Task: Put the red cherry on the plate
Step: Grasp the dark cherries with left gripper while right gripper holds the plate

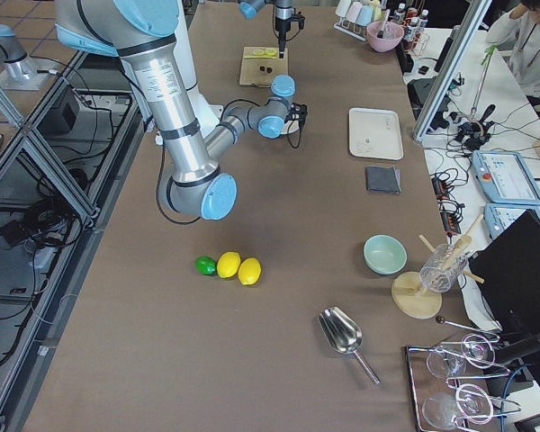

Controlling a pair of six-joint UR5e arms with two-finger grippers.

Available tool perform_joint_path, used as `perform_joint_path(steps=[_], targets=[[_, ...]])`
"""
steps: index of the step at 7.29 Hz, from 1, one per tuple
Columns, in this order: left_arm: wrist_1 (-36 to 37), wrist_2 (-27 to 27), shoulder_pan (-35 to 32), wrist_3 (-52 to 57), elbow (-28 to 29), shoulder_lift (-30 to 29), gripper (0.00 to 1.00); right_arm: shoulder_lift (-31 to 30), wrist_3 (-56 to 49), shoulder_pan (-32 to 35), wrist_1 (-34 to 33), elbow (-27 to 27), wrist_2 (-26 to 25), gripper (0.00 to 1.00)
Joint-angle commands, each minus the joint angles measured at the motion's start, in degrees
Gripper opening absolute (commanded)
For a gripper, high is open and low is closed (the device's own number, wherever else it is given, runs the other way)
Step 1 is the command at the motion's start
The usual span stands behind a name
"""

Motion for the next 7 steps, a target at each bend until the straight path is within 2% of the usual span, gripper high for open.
perform_joint_path(steps=[1,2,3,6,7], targets=[[-2.68,3.08,4.74,-1.73,0.33,2.48,0.90,0.23,-0.02,-0.82,0.03,-0.01,-1.20,0.00],[-3.64,4.91,6.32,-1.90,0.34,2.57,0.89,0.32,-0.20,-0.82,0.82,0.08,-1.29,0.80],[-3.91,5.11,7.30,-2.08,0.51,2.57,0.88,0.15,-0.02,-0.82,2.04,0.08,-1.99,1.00],[-4.00,5.37,8.01,-1.82,2.88,1.35,0.75,-0.46,-0.46,0.76,2.14,0.87,-2.43,1.00],[-4.00,5.37,8.01,-1.90,2.98,0.73,0.58,-0.38,-0.55,1.02,2.14,0.87,-2.43,1.00]])
